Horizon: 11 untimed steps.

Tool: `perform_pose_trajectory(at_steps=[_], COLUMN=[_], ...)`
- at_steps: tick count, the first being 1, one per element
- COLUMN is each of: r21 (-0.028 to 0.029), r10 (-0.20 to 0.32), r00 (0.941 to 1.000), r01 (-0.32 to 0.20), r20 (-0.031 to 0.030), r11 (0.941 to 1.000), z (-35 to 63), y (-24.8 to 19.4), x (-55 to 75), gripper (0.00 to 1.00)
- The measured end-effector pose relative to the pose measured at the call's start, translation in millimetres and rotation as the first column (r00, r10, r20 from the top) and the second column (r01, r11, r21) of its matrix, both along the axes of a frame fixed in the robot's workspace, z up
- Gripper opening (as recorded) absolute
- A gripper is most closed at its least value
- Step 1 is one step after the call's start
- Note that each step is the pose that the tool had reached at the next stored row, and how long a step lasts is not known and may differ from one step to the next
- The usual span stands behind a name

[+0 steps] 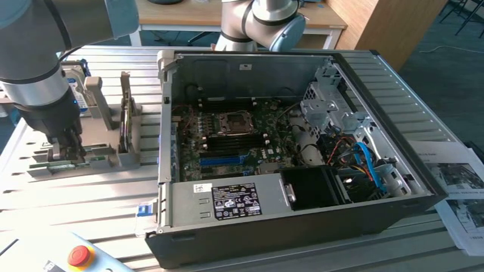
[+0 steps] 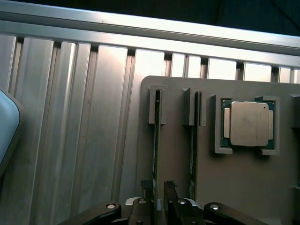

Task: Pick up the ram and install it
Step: 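Pick up the ram and move it above insertion slot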

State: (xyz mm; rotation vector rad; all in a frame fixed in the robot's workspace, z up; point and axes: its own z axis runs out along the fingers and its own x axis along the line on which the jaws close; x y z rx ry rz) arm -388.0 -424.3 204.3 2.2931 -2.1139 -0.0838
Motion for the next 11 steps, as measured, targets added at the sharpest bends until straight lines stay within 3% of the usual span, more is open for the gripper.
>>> perform_pose_trajectory(at_steps=[11], r21=[0.0000], r10=[0.000], r00=[1.0000], r01=[0.000], r20=[-0.0001], r11=[1.0000], z=[-3.0], y=[0.0], x=[0.1], gripper=[0.24])
